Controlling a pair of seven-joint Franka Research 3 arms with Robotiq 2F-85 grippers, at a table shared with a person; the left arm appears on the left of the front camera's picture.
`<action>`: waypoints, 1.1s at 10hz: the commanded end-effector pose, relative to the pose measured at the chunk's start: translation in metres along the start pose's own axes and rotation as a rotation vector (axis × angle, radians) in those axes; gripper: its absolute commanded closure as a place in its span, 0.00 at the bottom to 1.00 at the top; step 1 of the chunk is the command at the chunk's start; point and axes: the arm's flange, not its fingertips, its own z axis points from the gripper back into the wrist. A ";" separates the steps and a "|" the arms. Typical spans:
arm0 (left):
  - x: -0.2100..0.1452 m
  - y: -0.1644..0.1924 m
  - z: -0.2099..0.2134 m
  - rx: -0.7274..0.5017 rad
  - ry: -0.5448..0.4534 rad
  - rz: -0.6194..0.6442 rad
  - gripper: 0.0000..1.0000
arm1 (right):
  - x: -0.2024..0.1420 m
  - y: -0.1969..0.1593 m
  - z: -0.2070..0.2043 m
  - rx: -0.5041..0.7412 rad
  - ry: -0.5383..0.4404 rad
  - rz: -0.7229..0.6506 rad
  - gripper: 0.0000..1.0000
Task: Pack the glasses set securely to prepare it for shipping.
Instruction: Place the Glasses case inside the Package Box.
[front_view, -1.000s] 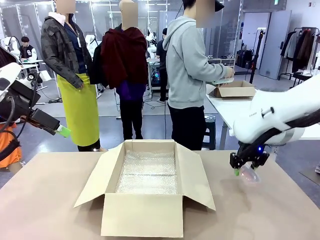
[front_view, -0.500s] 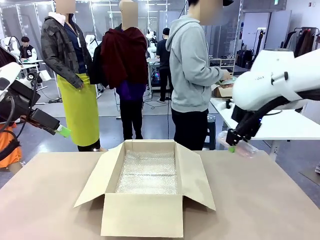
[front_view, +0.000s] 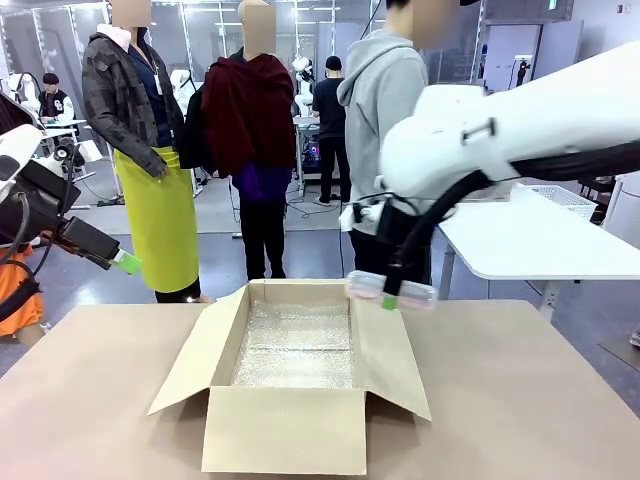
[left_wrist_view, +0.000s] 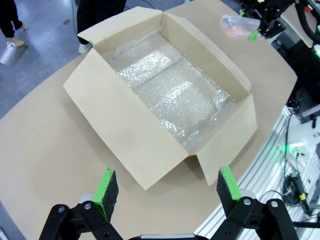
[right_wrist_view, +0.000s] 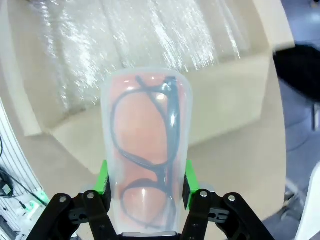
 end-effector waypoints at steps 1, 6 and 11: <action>0.001 0.001 0.001 -0.013 -0.017 -0.002 0.00 | 0.047 -0.017 -0.019 -0.002 0.059 0.101 1.00; 0.001 0.001 0.001 -0.013 -0.017 -0.002 0.00 | 0.138 -0.023 -0.068 -0.028 0.103 0.280 1.00; 0.001 0.001 0.001 -0.013 -0.017 -0.002 0.00 | 0.149 -0.038 -0.137 -0.041 0.037 0.358 1.00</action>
